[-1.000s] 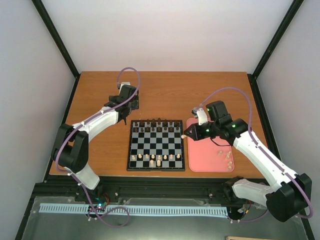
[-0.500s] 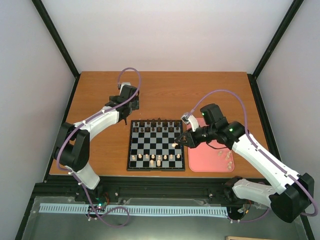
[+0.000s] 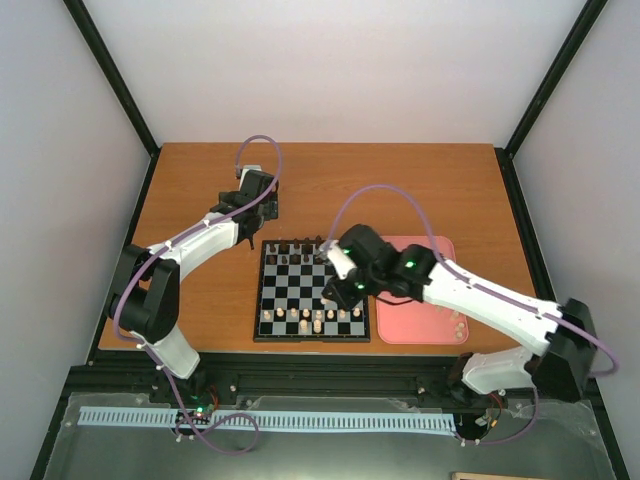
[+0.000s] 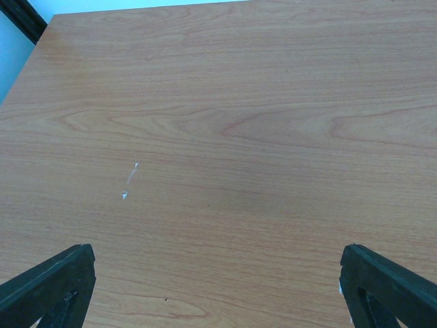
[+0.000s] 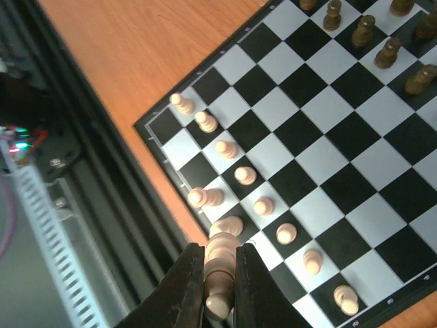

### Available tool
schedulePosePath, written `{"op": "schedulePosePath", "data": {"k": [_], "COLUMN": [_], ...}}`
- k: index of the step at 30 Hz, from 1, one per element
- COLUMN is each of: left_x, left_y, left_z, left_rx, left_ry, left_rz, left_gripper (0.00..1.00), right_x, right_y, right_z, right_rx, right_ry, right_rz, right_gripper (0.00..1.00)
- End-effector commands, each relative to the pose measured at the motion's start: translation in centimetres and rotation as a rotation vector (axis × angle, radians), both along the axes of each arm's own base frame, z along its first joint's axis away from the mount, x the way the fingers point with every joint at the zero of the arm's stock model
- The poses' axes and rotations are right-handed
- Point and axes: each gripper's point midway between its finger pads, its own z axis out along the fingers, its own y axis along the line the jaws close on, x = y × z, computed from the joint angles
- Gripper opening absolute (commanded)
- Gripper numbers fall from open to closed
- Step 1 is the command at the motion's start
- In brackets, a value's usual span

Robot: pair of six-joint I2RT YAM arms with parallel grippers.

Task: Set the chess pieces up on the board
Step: Place the chess piece on the chessboard.

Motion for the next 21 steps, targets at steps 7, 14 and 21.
{"op": "schedulePosePath", "data": {"k": [7,14,21], "left_x": [0.7,0.7,0.7], "left_y": [-0.7,-0.8,-0.8], "left_z": [1.5,1.7,1.6], "left_rx": [-0.012,-0.023,-0.021], "left_ry": [-0.033,-0.037,-0.036], "left_rz": [-0.009,-0.016,-0.017], "left_gripper": [1.0,1.0,1.0], "right_x": [2.3,1.3,-1.1], "right_y": [4.3,7.7,10.2], "right_z": [-4.7,-4.9,-6.4], "right_rx": [-0.349,-0.323,-0.368], "right_ry": [-0.219,-0.238,-0.23], "right_rz": [-0.061,0.006,0.089], "right_gripper": [0.03,0.03,0.03]}}
